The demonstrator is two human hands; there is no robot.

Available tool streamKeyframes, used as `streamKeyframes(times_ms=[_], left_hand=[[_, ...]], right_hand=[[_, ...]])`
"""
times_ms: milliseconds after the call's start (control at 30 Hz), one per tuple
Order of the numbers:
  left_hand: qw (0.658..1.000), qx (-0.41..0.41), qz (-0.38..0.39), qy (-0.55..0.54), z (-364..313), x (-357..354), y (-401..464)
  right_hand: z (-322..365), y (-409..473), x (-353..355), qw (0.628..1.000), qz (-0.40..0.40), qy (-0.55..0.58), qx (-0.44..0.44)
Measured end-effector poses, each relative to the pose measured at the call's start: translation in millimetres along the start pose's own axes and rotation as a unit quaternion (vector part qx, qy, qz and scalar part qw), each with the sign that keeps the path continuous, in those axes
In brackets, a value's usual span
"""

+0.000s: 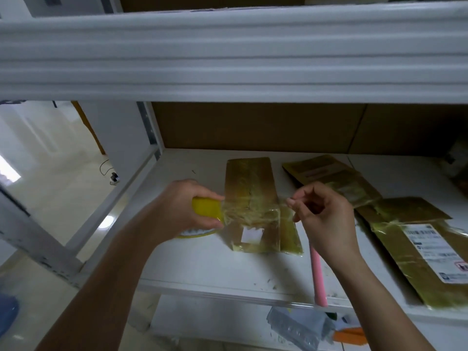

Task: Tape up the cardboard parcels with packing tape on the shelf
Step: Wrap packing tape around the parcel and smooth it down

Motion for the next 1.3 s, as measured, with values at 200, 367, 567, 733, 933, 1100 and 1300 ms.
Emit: streamKeyframes(times_ms=[200,367,567,733,933,1100,1300], left_hand=[[0.998,0.023,0.015,0.05,2.4,-10.4,12.1],[0.998,0.037,0.025,-0.036,10.0,-28.0,17.4],[0.994,0.064,0.03,-0.087,11.7,-33.4,20.1],[0.995,0.085,-0.025,-0.05,14.4,-38.4,27.9],[0.989,0.122,-0.014,-0.081,14.3,-40.3,32.9],[0.986,0.13,-0.002,-0.104,0.6,-46.8,29.8],[0.983,0.141,-0.009,-0.121,-5.3,-48.1,26.6]], right_hand=[[-19.3,7.1,-5.6,0.999,0.021,0.008,-0.033],[-45.5,6.2,-11.5,0.988,0.055,0.096,-0.109],[-57.4,3.1,-23.0,0.975,0.064,0.172,-0.127],[-63.2,-1.5,-30.9,0.967,0.065,0.197,-0.145],[-60.0,2.3,-16.6,0.996,-0.003,0.014,-0.089],[-49.6,-12.9,-13.5,0.993,-0.073,-0.093,0.009],[-69.5,-3.4,-12.4,0.977,0.0,0.088,-0.193]])
Point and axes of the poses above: each hand's wrist, its own y-axis towards the middle knuckle, its own x-axis out of the back of the hand, z = x × y, the point moved 4 cm from there along y, towards the middle knuckle, and after that the axes turned 9 degrees about -y, right-handed, at the moved point
